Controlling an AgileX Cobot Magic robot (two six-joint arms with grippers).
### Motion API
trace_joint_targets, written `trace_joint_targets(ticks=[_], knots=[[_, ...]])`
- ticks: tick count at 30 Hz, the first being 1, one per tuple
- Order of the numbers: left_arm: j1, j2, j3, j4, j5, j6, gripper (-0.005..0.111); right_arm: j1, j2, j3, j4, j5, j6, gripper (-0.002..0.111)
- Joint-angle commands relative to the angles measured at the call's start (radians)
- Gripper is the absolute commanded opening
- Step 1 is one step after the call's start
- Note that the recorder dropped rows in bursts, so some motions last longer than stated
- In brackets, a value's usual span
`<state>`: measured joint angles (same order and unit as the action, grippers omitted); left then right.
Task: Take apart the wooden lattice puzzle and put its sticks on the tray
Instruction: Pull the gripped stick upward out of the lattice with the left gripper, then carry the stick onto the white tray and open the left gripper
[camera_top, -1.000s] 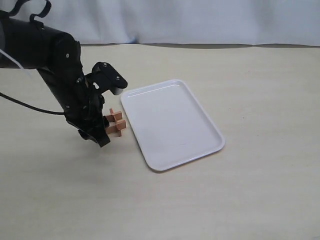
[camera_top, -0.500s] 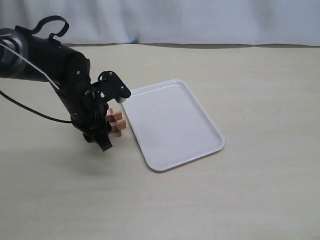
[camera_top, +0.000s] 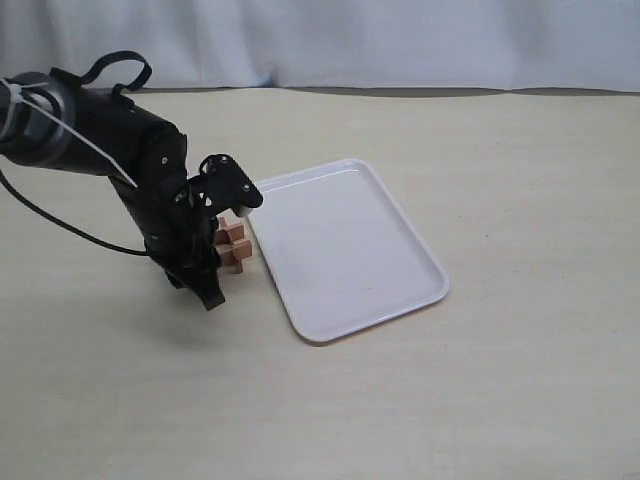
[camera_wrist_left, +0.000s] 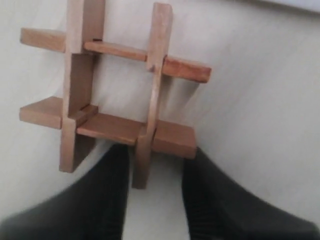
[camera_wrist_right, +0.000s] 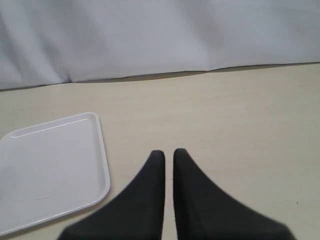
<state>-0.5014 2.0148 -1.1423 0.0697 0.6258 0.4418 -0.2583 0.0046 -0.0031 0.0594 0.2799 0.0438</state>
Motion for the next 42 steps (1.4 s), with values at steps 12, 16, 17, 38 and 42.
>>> trace_joint_targets(ticks=[12, 16, 17, 38, 42], knots=[[-0.002, -0.132, 0.001, -0.009, 0.071, -0.010, 0.000, -0.007, -0.005, 0.003, 0.004, 0.003, -0.004, 0.006], [-0.018, -0.223, 0.001, -0.042, 0.087, -0.010, 0.000, -0.007, -0.005, 0.003, 0.004, 0.003, -0.004, 0.006], [-0.023, -0.246, -0.001, -0.062, 0.073, -0.010, 0.000, -0.007, -0.005, 0.003, 0.004, 0.003, -0.004, 0.006], [-0.133, 0.138, -0.409, -0.096, -0.013, -0.252, 0.000, -0.007, -0.005, 0.003, 0.004, 0.003, -0.004, 0.006], [-0.133, 0.187, -0.449, -0.036, 0.013, -0.296, 0.006, -0.007, -0.005, 0.003, 0.004, 0.003, -0.004, 0.006]])
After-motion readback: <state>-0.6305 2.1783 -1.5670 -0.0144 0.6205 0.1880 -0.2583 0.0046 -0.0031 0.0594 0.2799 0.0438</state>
